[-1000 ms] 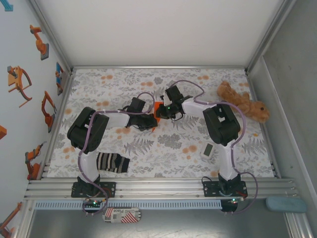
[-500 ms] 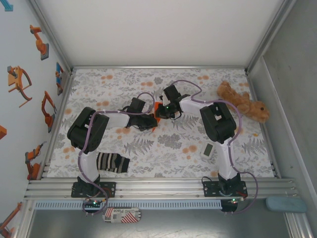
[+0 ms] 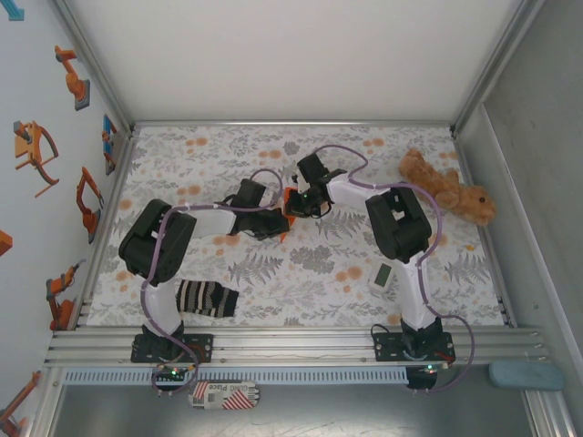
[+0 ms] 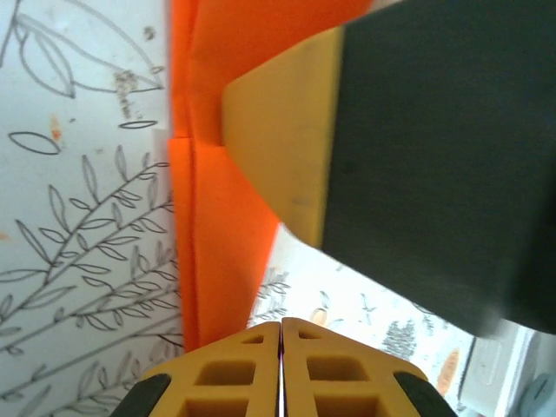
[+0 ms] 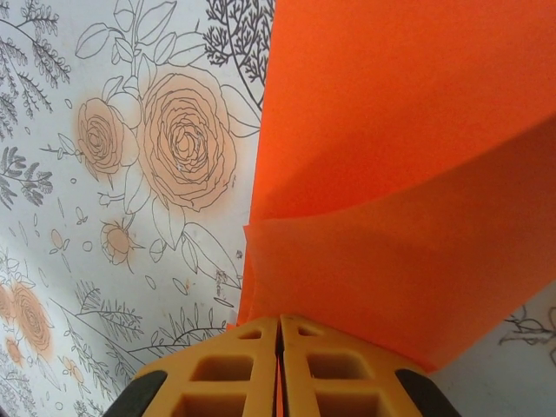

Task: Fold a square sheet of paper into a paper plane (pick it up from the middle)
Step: Fold the wing for the fifth time at the center of the table.

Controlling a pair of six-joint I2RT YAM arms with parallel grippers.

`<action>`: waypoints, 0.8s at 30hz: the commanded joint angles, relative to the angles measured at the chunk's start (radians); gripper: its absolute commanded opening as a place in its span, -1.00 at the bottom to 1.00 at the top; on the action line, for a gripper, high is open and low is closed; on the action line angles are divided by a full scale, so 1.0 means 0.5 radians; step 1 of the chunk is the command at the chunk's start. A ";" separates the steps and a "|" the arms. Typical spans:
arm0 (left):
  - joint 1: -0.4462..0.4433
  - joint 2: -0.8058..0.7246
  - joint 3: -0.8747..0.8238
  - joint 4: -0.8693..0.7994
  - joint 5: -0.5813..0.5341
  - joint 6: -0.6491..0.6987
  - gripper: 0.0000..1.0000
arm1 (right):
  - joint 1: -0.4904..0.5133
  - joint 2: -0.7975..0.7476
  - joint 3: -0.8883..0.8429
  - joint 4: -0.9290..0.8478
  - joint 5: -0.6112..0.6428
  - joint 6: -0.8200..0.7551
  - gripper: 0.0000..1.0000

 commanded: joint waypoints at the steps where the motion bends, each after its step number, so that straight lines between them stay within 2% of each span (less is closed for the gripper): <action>1: -0.006 -0.115 0.010 -0.048 -0.002 -0.031 -0.81 | -0.001 0.098 -0.005 -0.162 0.150 0.001 -0.81; 11: -0.025 0.040 0.071 -0.167 -0.050 0.003 -0.82 | 0.001 0.108 -0.022 -0.156 0.145 0.022 -0.82; 24: -0.105 -0.012 -0.050 -0.299 -0.194 0.010 -0.84 | 0.001 0.147 -0.028 -0.203 0.217 0.076 -0.83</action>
